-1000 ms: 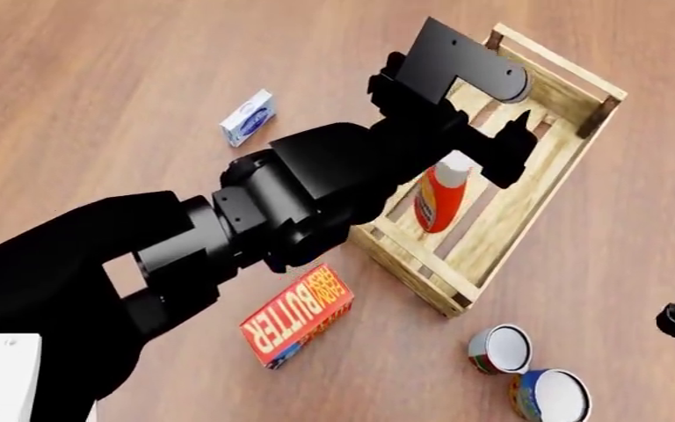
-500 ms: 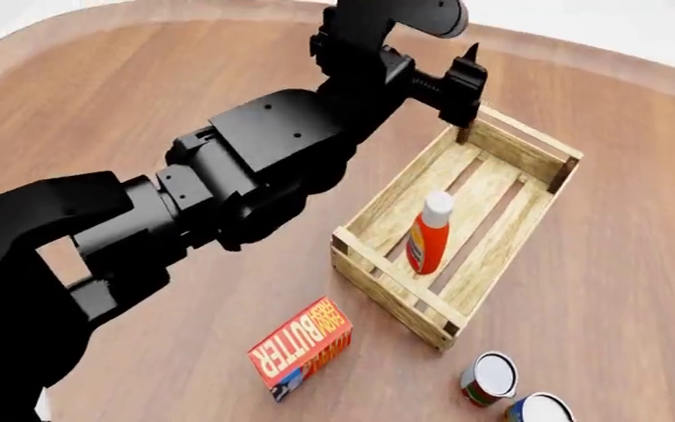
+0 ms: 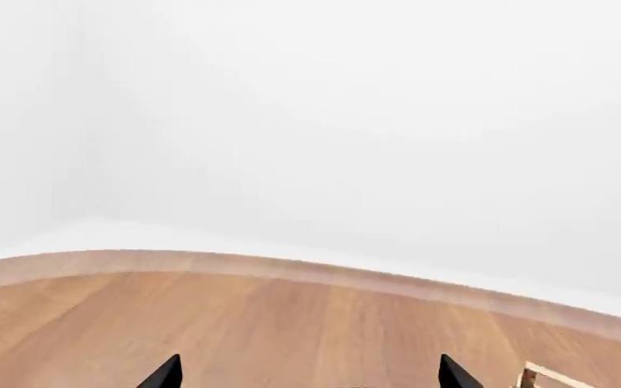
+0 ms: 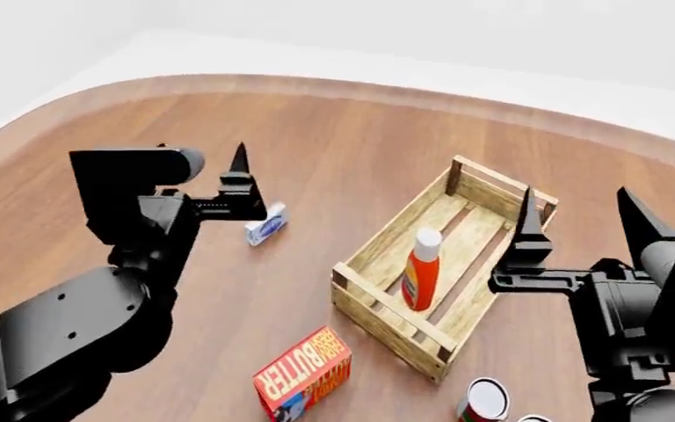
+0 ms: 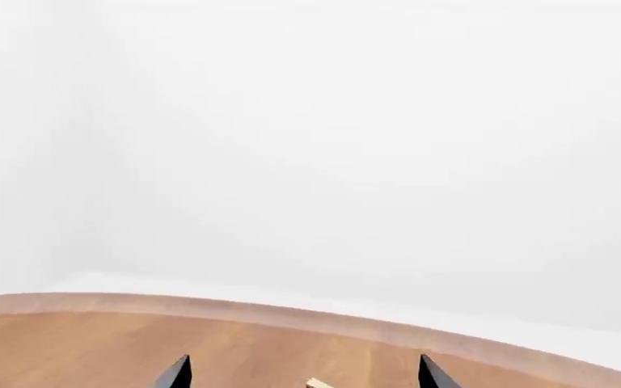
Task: Pick up the ketchup, and put it in the wooden tray.
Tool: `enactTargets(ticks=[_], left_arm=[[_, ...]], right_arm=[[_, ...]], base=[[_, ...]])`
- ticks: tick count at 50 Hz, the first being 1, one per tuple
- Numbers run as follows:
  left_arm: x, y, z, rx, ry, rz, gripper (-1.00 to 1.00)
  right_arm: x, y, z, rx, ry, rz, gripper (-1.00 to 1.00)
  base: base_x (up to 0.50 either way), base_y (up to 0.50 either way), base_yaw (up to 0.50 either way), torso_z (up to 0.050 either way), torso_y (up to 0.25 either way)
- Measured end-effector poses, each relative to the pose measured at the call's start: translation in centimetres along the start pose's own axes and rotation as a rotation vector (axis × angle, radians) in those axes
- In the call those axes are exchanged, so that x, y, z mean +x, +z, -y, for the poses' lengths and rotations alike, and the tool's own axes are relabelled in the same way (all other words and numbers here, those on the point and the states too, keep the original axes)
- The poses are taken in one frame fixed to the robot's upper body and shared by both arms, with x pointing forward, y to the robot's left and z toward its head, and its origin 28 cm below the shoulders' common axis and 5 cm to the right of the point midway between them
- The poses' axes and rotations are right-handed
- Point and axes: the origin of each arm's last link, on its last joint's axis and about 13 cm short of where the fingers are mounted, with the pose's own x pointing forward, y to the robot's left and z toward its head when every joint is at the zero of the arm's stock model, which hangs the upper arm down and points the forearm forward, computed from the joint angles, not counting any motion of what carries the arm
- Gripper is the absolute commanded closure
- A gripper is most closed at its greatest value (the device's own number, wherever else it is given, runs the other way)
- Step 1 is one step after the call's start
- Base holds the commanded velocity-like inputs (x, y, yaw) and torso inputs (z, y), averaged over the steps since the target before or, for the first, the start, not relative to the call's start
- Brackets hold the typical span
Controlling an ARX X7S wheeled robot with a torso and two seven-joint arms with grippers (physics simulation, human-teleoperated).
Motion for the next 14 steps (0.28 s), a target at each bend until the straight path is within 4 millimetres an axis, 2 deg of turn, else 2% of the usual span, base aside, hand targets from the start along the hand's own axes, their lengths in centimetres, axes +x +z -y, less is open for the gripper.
enactTargets(ticks=[6,14], left_arm=[[-2.1,-1.2,-1.4,-0.025,0.119,-0.011,-1.00],[-3.8,-2.6,-2.4,-0.040,0.228,-0.025,-1.00]], right_arm=[[0.7,-0.9,-1.1,0.015,0.058,0.005,-1.00],[0.7,-2.2,-2.0,0.033,0.093,-0.008,-1.00]], base=[[0.00,0.00,0.00,-0.017,0.161],[0.00,0.00,0.00,-0.001,0.003]])
